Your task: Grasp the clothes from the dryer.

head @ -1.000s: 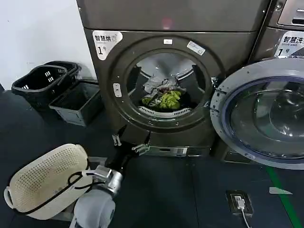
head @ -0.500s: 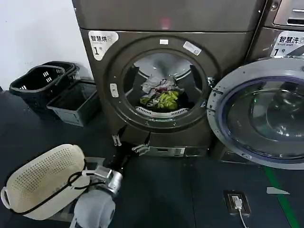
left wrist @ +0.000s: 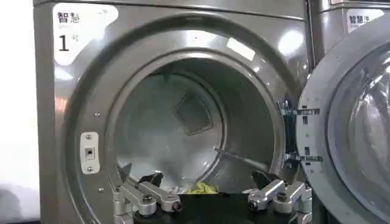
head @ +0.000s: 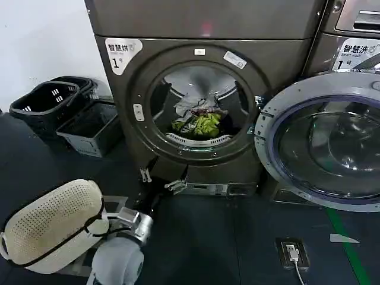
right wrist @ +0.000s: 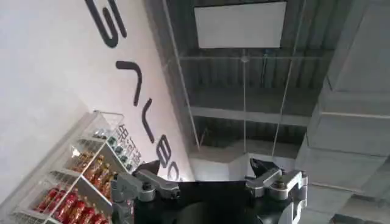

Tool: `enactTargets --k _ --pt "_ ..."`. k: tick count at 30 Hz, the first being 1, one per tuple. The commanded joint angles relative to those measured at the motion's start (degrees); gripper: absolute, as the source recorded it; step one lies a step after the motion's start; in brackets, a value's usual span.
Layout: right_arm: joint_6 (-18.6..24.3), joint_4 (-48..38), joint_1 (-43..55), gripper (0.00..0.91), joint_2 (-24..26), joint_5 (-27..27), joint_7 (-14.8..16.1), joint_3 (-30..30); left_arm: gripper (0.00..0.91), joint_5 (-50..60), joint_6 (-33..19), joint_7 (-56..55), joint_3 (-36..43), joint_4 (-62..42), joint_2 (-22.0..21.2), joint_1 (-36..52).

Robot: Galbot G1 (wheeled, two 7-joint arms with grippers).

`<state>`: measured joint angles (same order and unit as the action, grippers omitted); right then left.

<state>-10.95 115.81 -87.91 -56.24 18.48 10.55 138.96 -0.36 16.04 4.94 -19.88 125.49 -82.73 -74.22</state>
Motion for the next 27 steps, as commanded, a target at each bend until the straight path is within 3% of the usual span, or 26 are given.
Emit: enactTargets --k 1,27 --pt "0.0 0.0 0.0 0.907 0.0 0.0 0.0 0.1 0.907 -0.1 0.0 0.0 0.1 0.0 0.0 0.1" --pt "0.0 -0.4 -0.5 0.907 0.1 0.2 0.0 1.0 0.907 -0.1 0.2 0.1 0.0 0.3 -0.2 0.0"
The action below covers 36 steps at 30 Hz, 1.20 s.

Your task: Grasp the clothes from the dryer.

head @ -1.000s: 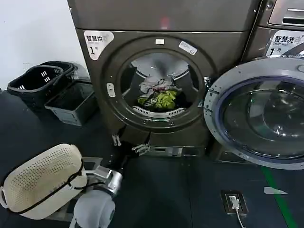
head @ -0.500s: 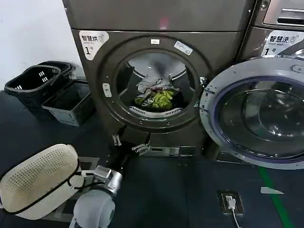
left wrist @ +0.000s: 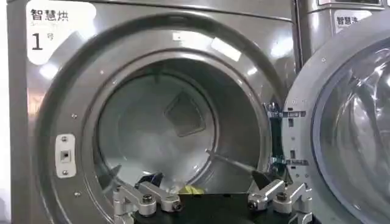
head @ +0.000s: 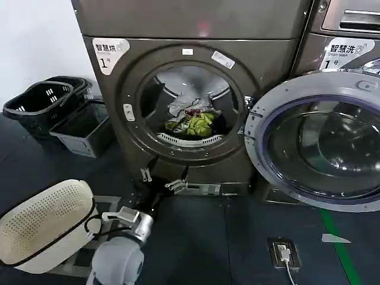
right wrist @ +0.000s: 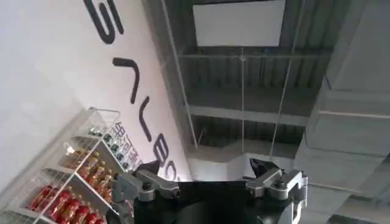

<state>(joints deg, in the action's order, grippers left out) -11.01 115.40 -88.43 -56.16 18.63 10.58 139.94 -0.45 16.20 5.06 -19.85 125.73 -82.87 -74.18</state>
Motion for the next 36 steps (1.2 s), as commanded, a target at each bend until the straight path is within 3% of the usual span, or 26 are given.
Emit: enactTargets --k 1,22,31,36 --pt "0.1 0.0 0.0 0.907 0.0 0.0 0.0 0.0 0.907 0.0 0.1 0.0 0.0 0.0 0.0 0.0" --pt "0.2 0.0 0.2 0.907 -0.2 -0.3 0.2 -0.4 0.907 0.0 0.0 0.0 -0.3 -0.1 0.0 0.1" --pt "0.2 -0.5 0.1 0.907 0.2 -2.2 -2.1 -0.7 0.907 0.5 0.3 0.0 -0.3 -0.2 0.0 0.3" --pt "0.1 -0.4 0.4 0.907 0.1 -1.8 -1.2 -0.6 0.907 1.7 0.1 0.3 -0.5 -0.5 -0.1 0.5"
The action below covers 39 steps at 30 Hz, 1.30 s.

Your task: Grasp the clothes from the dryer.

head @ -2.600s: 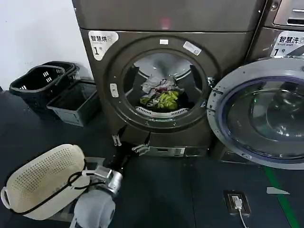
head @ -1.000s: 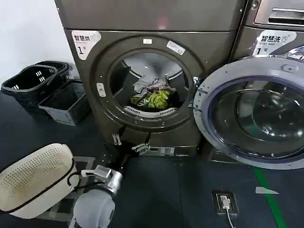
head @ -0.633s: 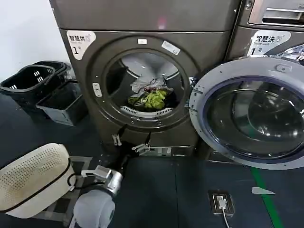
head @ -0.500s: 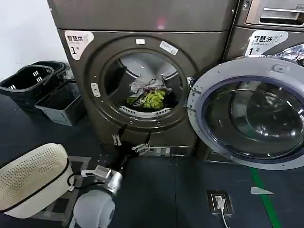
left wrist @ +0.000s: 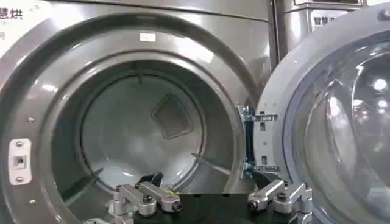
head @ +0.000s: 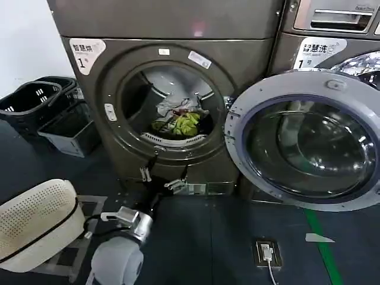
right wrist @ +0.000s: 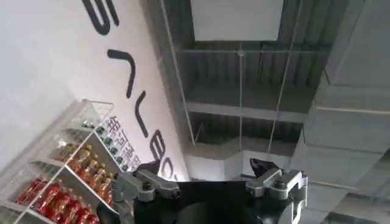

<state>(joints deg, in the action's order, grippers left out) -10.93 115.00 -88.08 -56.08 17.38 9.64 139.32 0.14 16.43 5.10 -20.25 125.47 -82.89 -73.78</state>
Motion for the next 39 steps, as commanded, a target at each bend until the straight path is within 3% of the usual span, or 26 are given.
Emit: enactTargets --k 1,28,39 --pt "0.0 0.0 0.0 0.907 0.0 -0.5 -0.1 0.0 0.907 1.0 -0.1 0.2 -0.1 -0.2 -0.1 0.1" --pt "0.9 0.2 0.2 0.907 0.0 0.9 0.6 -0.1 0.907 0.7 0.6 -2.4 -2.1 -4.5 -0.2 3.0" --pt "1.2 0.4 0.8 0.907 -0.1 0.7 0.6 -0.7 0.907 -2.0 1.2 -7.2 -2.2 -6.7 1.6 5.2"
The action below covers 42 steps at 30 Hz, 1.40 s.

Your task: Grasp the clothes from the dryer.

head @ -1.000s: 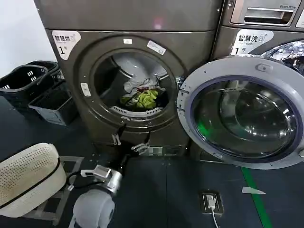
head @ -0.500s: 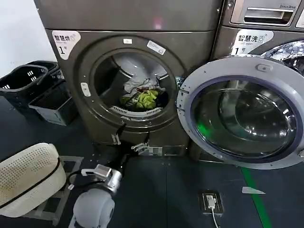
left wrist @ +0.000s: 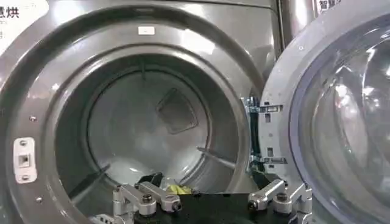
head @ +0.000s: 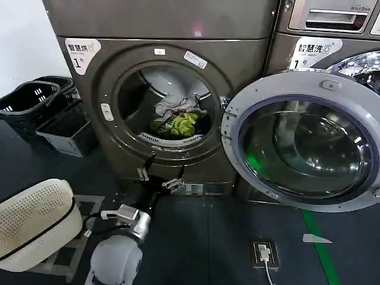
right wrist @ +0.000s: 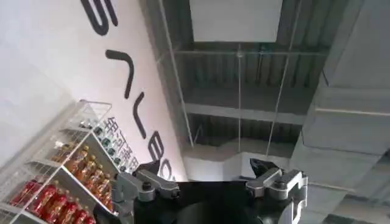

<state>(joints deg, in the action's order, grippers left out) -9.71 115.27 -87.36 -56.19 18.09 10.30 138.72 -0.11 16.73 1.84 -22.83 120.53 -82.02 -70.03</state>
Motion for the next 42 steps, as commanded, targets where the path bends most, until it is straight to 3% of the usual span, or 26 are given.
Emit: enactTargets --k 1,10,19,42 --pt "0.0 0.1 0.1 0.907 0.0 0.0 0.0 -0.2 0.907 -1.8 1.6 -4.6 0.4 -1.9 0.9 1.7" --pt "0.2 0.2 0.2 0.907 -0.1 0.0 -0.2 -0.4 0.907 -1.3 6.1 -5.2 0.2 -1.9 1.0 2.4" --pt "0.2 0.3 0.1 0.907 -0.1 0.1 -0.3 -0.4 0.907 -0.8 13.9 -0.2 -1.5 0.7 0.1 3.2" --pt "-0.1 0.3 -0.4 0.907 0.0 0.5 -0.3 0.2 0.907 0.3 13.1 2.0 -1.7 0.3 -0.1 4.2"
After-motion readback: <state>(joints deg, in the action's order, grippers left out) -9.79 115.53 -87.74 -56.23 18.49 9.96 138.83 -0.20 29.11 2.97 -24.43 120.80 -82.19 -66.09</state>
